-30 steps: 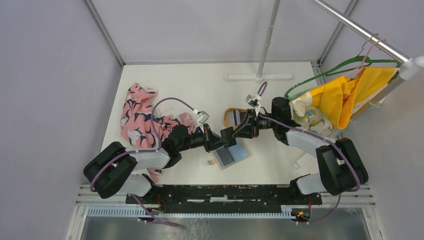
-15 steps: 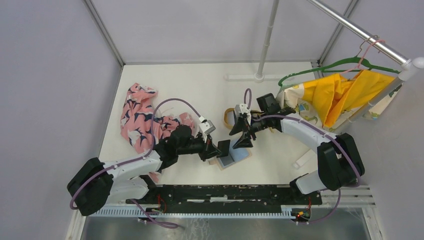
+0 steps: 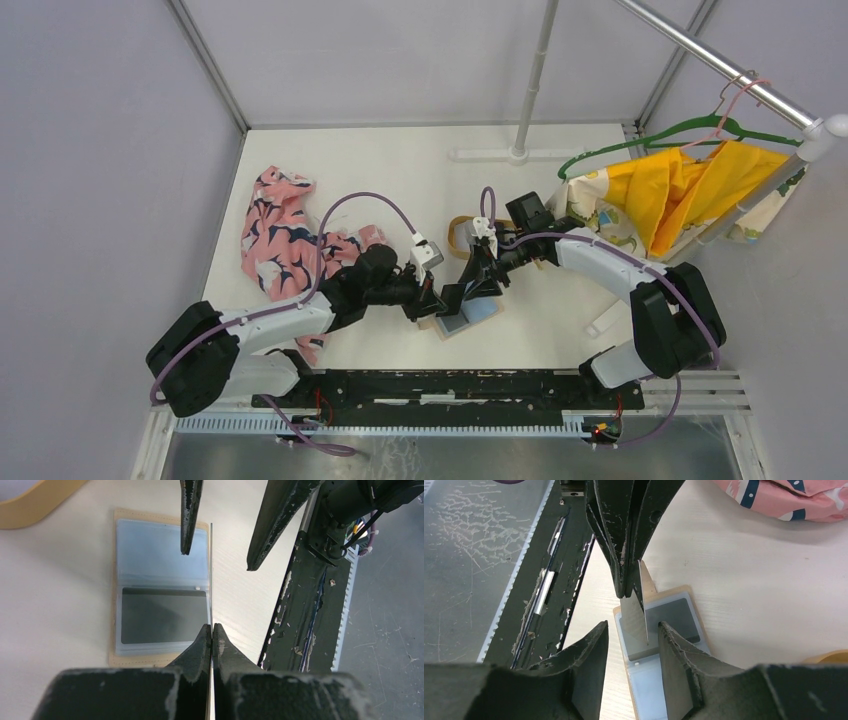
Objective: Put the credit cards into the card holder
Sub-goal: Insert the credit card into the card holder.
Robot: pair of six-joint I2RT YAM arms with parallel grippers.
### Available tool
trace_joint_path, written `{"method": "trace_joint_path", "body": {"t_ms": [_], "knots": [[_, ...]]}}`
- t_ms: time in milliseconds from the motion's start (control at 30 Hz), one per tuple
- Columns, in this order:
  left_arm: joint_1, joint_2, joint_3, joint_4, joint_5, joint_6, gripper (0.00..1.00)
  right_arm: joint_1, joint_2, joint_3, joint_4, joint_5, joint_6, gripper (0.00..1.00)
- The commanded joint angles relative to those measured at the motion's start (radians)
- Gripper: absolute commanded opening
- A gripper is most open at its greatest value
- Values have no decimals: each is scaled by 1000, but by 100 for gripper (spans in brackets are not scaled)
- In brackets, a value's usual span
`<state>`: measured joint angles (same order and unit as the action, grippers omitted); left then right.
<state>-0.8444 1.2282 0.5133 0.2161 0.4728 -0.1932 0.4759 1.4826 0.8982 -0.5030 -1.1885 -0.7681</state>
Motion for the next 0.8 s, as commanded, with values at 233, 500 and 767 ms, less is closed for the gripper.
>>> {"method": "trace_joint_path", "body": {"t_ms": [233, 500, 767], "knots": [[-5, -9, 35, 32, -2, 43, 2, 3, 4, 7, 9, -23, 9, 31], [-5, -18, 24, 57, -27, 20, 7, 4, 4, 19, -4, -18, 12, 11], [-5, -116, -21, 66, -172, -53, 47, 2, 2, 41, -44, 11, -6, 0]]}}
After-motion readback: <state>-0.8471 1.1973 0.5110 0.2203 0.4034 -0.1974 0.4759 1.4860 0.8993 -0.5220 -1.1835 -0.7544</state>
